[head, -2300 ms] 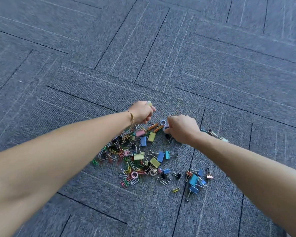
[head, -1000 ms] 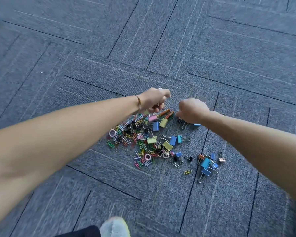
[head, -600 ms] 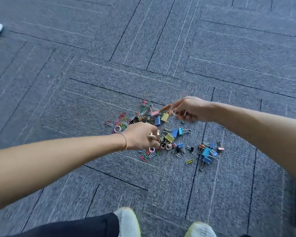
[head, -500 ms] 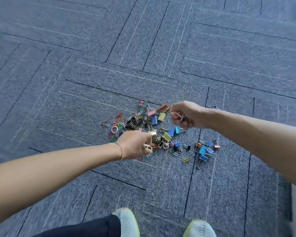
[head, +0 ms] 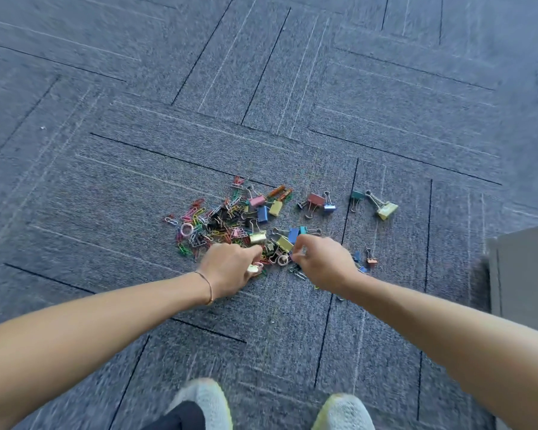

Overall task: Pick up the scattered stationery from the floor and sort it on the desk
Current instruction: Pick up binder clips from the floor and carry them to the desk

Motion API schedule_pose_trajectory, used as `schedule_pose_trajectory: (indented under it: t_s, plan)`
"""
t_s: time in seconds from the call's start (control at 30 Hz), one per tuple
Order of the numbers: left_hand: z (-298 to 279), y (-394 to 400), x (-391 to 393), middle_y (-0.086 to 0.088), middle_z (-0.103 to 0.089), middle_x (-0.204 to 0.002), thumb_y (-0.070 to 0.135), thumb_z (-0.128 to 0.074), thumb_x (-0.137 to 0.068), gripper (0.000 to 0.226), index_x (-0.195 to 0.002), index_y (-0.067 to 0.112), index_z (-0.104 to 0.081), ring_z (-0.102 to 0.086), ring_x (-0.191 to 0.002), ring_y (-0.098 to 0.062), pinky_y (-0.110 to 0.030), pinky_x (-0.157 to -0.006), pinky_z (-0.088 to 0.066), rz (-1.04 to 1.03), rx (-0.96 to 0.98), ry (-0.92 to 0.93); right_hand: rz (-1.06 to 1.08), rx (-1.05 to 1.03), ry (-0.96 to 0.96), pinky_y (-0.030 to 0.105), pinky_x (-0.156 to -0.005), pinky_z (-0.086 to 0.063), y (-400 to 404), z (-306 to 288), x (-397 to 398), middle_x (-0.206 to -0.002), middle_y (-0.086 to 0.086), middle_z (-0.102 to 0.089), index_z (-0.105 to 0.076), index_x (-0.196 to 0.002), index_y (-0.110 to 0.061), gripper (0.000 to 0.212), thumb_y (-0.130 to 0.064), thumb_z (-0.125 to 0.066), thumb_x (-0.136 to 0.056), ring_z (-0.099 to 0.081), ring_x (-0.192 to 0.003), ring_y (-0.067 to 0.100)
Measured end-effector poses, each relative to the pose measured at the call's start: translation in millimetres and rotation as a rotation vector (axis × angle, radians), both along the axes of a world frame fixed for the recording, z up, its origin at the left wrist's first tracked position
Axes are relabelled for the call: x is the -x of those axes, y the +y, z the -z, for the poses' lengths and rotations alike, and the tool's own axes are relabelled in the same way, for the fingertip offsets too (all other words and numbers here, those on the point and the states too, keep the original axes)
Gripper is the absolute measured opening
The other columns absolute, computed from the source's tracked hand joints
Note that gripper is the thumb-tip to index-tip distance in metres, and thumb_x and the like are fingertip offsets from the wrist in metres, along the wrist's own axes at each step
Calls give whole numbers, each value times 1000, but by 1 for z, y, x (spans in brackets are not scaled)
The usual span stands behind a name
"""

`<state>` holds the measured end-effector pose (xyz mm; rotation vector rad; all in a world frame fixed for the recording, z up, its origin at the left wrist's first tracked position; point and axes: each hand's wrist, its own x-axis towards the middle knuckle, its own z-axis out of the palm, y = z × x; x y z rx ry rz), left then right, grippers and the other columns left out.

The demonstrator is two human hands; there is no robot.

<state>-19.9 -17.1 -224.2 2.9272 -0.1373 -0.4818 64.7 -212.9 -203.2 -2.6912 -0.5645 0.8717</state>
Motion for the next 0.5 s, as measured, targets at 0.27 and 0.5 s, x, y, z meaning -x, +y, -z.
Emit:
schedule_pose_trajectory:
  t_s: [0.27,0.5]
  plan:
    - [-5,-4,-8,7,-59,-67,27,-53,-100,18,-86,21,-63,-48,-52,-13,-26,-49,-36,-358,567,132,-171,-19,-265,36,-68,-52,13,18,11,-85,2,-70,-50,-109,-21,32,-48,-60,-95,-66,-75,28]
    - [-14,1,-9,3,-48,-53,12,-42,-99,26,-82,7,-61,-36,-43,-10,-17,-38,-29,-773,1210,516,-275,-22,-339,35,-58,-54,16,32,21,-70,1,-65,-45,-104,-17,21,-32,-58,-99,-62,-59,25]
